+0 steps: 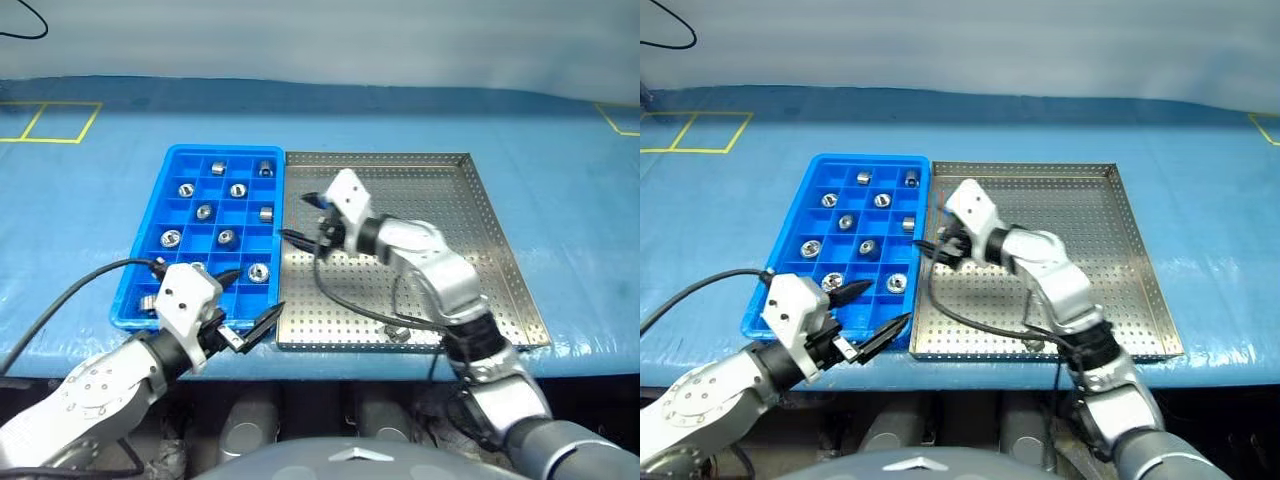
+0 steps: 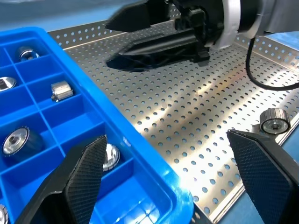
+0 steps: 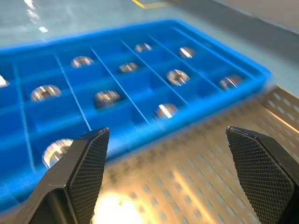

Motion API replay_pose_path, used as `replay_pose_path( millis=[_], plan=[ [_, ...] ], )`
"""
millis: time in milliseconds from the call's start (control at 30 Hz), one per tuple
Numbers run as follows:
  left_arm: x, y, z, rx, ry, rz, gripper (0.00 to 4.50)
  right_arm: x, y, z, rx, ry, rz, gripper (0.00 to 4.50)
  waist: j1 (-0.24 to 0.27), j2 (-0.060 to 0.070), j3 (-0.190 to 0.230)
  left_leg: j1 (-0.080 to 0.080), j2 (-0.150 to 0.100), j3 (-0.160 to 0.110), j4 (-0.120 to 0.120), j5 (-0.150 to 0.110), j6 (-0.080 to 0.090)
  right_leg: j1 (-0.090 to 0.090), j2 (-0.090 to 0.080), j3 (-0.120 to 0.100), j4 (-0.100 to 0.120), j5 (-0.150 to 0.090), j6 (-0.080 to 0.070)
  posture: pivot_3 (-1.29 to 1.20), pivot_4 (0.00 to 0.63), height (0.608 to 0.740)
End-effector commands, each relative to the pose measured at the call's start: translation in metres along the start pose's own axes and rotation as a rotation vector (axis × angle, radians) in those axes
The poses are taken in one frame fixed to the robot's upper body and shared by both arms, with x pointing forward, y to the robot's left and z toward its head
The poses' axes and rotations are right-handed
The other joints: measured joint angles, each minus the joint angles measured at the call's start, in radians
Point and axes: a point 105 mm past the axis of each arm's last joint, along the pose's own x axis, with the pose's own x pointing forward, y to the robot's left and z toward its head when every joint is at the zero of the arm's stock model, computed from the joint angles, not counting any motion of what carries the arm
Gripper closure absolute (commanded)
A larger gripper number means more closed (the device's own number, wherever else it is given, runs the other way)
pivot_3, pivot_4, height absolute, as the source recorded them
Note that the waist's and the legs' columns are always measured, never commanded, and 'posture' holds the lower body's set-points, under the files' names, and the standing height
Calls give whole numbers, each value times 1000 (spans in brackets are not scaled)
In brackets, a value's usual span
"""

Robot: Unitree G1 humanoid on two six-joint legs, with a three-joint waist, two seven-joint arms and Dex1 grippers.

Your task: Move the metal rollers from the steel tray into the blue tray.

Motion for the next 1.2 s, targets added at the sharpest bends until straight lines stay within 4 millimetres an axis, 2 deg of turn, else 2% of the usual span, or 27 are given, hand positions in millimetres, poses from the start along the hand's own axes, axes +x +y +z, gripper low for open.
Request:
replay_pose_path(
  millis=[33,200,333,467,533,600,733,867,1033,1200],
  plan=[
    [15,-6,1,9,-7,-81,0,-30,-5,2,-18,25,-64,268,-16,0,0,0,0,1,0,0,0,0,0,0,0,0,0,-106,150,740],
    [34,-13,0,33,3,-178,0,-60,11,-11,-39,113,-30,268,-67,0,0,0,2,2,0,-1,2,-1,1,1,0,0,0,-187,150,740],
    [46,-13,0,54,5,-223,0,-83,23,-14,-257,194,75,268,-96,1,1,0,1,3,1,-2,3,0,2,3,0,-1,5,-264,150,740],
    [52,-17,3,57,-6,-263,0,-105,19,-29,-519,412,187,268,-123,1,1,0,1,6,3,-3,6,0,1,5,-3,0,11,-291,150,740],
    [53,-18,2,57,-6,-275,0,-110,22,-30,-592,458,263,268,-139,0,1,0,1,6,3,-3,6,0,1,5,-4,0,11,-299,150,740],
    [55,-19,1,56,-6,-279,0,-113,24,-30,-626,477,319,268,-150,0,1,0,1,7,3,-4,7,0,1,6,-4,0,11,-300,150,740],
    [56,-23,0,45,-11,-290,0,-115,16,-45,-791,576,403,268,-163,0,2,0,1,8,3,-4,8,0,2,8,-5,1,10,-302,150,740],
    [57,-28,0,34,-17,-310,0,-109,14,-58,-891,609,483,268,-169,-1,2,0,1,10,4,-5,9,0,1,11,-6,2,11,-290,150,740],
    [56,-25,-5,29,4,-286,0,-92,21,-63,-949,573,568,268,-171,-1,2,0,1,11,3,-5,10,0,2,13,-7,5,9,-274,150,740],
    [54,-27,-9,13,9,-273,0,-81,38,-59,-986,503,638,268,-159,-1,2,0,1,11,3,-6,10,0,1,12,-8,5,10,-253,150,740]
  ],
)
